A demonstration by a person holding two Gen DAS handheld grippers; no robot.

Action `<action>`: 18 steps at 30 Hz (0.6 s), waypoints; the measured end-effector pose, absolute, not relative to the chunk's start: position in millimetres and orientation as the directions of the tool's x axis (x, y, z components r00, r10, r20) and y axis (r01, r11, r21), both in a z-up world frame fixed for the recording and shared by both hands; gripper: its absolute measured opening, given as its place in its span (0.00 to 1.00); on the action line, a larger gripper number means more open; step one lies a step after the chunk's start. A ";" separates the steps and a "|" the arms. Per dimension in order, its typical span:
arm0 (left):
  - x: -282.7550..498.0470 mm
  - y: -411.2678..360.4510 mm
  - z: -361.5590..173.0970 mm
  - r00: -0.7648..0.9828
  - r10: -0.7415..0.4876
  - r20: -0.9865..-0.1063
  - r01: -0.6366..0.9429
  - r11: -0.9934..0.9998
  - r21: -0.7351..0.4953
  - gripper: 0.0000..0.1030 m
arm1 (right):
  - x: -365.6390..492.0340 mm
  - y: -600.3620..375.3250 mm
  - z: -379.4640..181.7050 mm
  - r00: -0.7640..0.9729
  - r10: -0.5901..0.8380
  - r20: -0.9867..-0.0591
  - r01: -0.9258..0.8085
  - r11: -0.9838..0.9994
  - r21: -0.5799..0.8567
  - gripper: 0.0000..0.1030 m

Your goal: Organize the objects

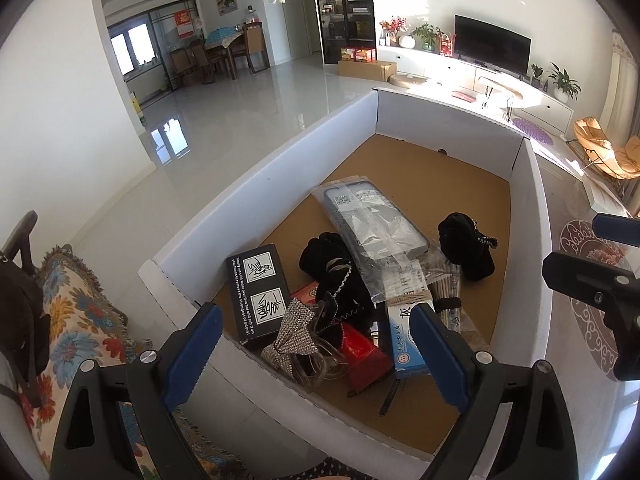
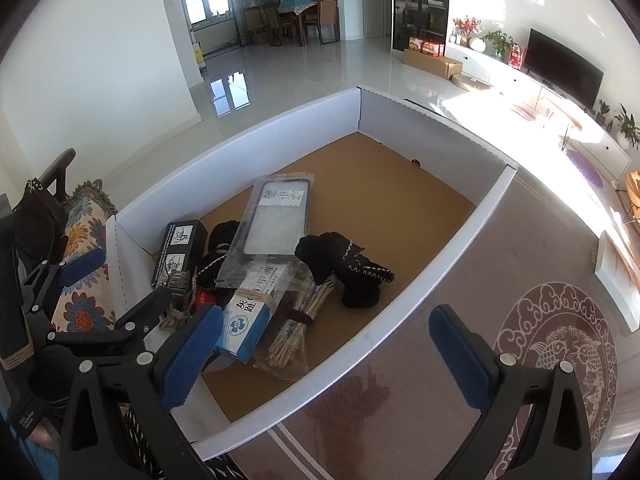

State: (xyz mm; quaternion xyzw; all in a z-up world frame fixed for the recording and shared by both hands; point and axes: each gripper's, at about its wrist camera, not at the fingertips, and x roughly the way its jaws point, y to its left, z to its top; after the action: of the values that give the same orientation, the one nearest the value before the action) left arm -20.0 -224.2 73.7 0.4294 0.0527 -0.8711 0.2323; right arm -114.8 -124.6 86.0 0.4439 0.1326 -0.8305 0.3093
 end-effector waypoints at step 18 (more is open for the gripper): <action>-19.7 -230.7 64.9 -0.509 -0.381 -0.772 0.487 -0.867 0.107 0.92 | -116.9 -130.0 76.6 -0.400 -0.393 -0.828 0.614 -0.785 0.076 1.00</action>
State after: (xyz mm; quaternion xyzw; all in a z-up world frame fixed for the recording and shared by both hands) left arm -19.7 -230.7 64.9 0.4277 0.0620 -0.8663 0.2506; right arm -116.9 -130.0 76.6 0.4555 0.1216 -0.8278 0.3041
